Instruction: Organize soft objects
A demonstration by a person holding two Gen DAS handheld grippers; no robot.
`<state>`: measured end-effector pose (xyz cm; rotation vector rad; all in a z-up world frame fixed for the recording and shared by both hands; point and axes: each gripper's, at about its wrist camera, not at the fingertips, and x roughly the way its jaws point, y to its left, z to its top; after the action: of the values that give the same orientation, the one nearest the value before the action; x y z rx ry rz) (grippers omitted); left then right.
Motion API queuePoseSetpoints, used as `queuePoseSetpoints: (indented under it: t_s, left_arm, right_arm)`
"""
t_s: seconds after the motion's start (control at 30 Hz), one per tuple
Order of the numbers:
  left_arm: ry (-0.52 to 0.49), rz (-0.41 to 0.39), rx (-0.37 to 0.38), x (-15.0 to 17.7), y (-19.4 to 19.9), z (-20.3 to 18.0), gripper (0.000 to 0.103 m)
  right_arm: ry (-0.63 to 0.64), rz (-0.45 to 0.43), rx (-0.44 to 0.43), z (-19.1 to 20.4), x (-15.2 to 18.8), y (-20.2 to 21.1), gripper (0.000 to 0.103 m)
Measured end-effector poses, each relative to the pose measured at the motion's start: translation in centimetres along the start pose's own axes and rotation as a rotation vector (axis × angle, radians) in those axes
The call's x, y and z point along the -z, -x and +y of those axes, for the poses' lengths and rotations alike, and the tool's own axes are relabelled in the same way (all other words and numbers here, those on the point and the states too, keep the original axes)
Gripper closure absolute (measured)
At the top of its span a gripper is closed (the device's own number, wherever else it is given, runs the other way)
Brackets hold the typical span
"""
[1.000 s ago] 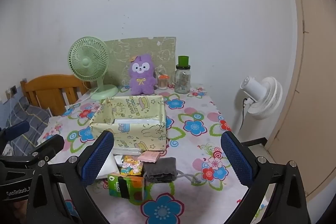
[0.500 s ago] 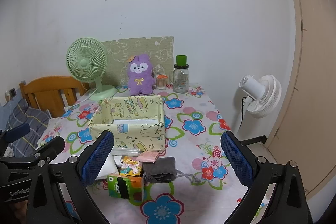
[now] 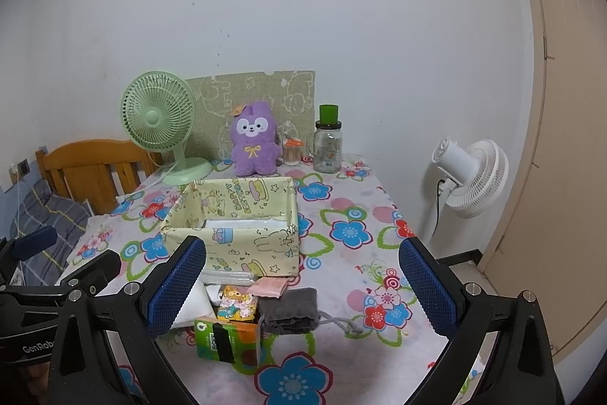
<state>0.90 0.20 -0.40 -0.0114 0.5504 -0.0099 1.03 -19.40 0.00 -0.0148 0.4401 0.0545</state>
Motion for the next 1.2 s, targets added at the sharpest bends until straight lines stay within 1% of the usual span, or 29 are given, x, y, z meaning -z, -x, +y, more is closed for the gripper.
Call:
queuePoseSetpoints:
  t_s: [0.57, 0.83, 1.2]
  left_arm:
    - [-0.004, 0.012, -0.003, 0.1, -0.2, 0.0, 0.0]
    - [-0.035, 0.017, 0.006, -0.2, -0.6, -0.8, 0.0]
    - [-0.039, 0.029, 0.007, -0.3, -1.2, -1.1, 0.0]
  right_arm:
    - [-0.006, 0.006, -0.006, -0.1, 0.0, -0.1, 0.0]
    - [-0.01, 0.011, -0.022, -0.2, 0.0, -0.3, 0.0]
    - [-0.017, 0.023, -0.023, -0.7, -0.1, -0.8, 0.0]
